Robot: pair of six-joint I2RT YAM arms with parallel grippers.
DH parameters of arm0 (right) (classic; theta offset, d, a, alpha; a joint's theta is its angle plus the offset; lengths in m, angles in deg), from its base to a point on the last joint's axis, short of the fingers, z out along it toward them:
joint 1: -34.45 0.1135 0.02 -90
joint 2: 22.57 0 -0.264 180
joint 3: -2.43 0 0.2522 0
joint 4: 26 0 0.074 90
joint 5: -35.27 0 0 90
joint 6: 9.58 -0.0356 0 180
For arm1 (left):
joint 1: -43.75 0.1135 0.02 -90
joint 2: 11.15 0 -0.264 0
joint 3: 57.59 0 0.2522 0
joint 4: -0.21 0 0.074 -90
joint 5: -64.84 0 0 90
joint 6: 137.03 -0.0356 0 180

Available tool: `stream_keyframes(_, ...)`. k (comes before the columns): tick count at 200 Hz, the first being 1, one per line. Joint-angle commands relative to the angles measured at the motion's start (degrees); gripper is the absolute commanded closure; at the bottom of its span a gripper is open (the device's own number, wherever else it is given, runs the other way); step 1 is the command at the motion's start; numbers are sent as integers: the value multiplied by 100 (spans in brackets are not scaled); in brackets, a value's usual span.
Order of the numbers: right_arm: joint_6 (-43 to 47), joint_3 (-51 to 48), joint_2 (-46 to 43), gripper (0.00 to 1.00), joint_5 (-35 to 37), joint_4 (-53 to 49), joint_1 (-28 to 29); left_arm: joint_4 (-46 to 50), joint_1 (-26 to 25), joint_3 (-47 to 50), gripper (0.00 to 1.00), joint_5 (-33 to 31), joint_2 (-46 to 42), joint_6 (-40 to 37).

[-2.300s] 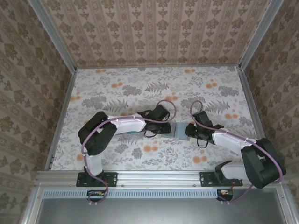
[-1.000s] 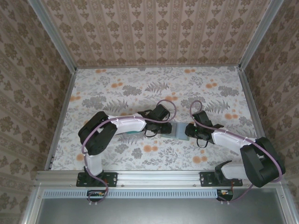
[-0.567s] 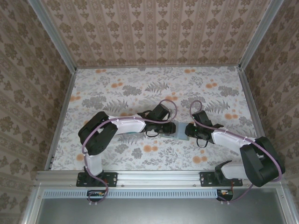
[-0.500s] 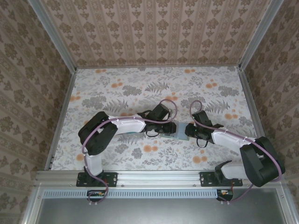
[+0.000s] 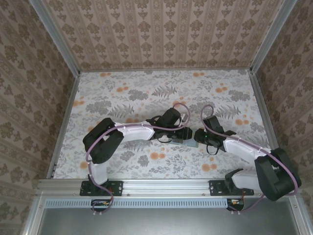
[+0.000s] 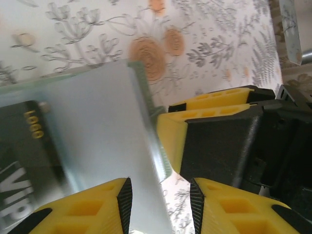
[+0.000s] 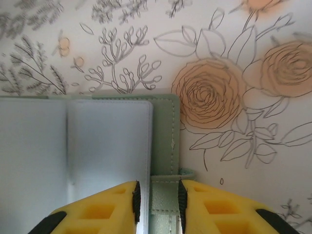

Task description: Take the credit cards out of the card holder

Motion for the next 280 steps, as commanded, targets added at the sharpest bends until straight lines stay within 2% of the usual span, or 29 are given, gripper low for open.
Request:
stream_keyframes(1, -89, -46, -391, 70, 179, -302, -75, -176, -73, -204, 61, 192, 155, 76)
stream_keyframes(43, -100, -53, -624, 69, 175, -348, -118, -179, -90, -104, 61, 62, 27, 56)
stream_keyframes(84, -1, 11, -458, 72, -710, 79, -91, 74, 253, 383, 65, -310, -527, -109)
stream_keyframes(117, -123, 106, -371, 74, -986, 340, 94, 529, 579, 666, 78, -659, -761, -326)
stream_keyframes(127, -189, 104, -289, 75, -1090, 496, 142, 652, 669, 706, 90, -743, -777, -371)
stream_keyframes(144, -317, 138, -96, 77, -1179, 699, 264, 745, 780, 750, 100, -776, -721, -429)
stream_keyframes(220, -905, 488, 1086, 84, -1382, 1197, 594, 929, 791, 534, 100, -678, -242, -488)
stream_keyframes(280, -944, 640, 1476, 84, -1312, 1073, 612, 994, 670, 403, 100, -712, -178, -503)
